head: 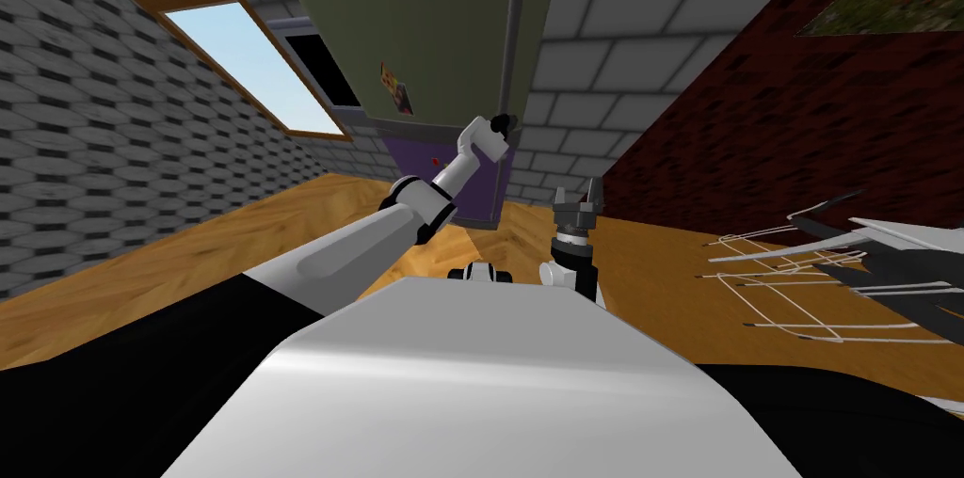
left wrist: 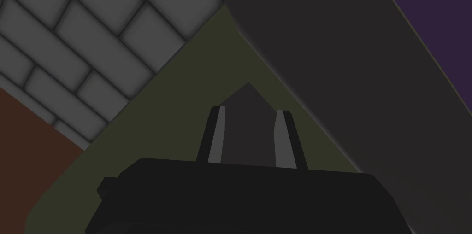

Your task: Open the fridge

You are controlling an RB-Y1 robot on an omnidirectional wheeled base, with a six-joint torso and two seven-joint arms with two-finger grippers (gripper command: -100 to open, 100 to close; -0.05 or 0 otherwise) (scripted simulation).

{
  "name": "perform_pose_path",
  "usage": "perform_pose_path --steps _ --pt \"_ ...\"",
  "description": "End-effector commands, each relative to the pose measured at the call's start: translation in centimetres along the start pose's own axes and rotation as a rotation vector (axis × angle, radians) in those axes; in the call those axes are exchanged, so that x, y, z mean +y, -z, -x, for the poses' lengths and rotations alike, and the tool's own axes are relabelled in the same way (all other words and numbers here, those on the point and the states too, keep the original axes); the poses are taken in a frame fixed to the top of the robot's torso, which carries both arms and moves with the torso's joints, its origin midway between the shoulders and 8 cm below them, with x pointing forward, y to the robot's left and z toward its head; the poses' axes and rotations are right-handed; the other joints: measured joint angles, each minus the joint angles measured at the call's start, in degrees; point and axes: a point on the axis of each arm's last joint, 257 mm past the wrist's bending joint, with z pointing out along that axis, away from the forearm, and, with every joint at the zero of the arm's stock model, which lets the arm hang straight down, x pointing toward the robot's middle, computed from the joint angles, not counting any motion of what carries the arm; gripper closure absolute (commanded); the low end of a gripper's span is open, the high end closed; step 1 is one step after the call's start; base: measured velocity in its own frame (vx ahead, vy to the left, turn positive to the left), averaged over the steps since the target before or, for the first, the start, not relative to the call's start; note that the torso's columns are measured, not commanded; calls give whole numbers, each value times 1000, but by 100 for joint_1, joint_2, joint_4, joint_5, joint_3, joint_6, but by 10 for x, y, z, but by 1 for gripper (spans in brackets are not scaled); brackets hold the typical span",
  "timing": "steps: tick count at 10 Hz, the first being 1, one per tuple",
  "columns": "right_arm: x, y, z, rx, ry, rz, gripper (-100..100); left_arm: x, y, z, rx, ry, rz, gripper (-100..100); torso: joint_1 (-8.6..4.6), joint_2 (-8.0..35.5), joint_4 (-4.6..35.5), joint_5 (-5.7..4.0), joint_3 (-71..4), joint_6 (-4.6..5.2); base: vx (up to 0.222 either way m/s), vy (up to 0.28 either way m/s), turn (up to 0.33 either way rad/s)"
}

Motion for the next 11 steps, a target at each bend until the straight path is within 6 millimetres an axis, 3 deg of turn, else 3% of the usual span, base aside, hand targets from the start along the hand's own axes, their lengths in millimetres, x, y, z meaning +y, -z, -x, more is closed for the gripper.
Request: perform_pose_path --steps 1,2,3,5,6,8,9,10,11 --pt "0 0 0 0 0 0 0 -19 3 -12 25 1 -30 100 -8 -17 10 1 -11 -15 -145 295 -65" --pt "0 0 0 0 0 0 0 -32 6 -24 47 1 -51 100 1 -32 14 4 -21 -15 -166 369 -90" --pt "0 0 0 0 0 0 0 -32 6 -24 47 1 -51 100 24 -21 13 10 -15 -12 -154 267 -80" --pt "0 0 0 0 0 0 0 -58 12 -49 90 2 -92 100 7 -19 12 7 -14 -18 -172 308 -60" --pt "0 0 0 0 0 0 0 -58 12 -49 90 2 -92 100 25 -14 7 10 -9 -7 -146 271 -83" --pt "0 0 0 0 0 0 0 -84 19 -74 134 2 -133 100 12 -25 13 10 -19 -17 -191 320 -61" --pt "0 0 0 0 0 0 0 -78 19 -74 132 4 -123 100 20 -2 7 9 -3 -3 -125 159 -81" --pt "0 0 0 0 0 0 0 -87 24 -89 159 4 -142 100 -52 -32 15 -5 -22 -5 -105 209 -85" --pt "0 0 0 0 0 0 0 -87 24 -89 159 4 -142 100 -41 -31 2 -15 -21 20 -85 220 -86"
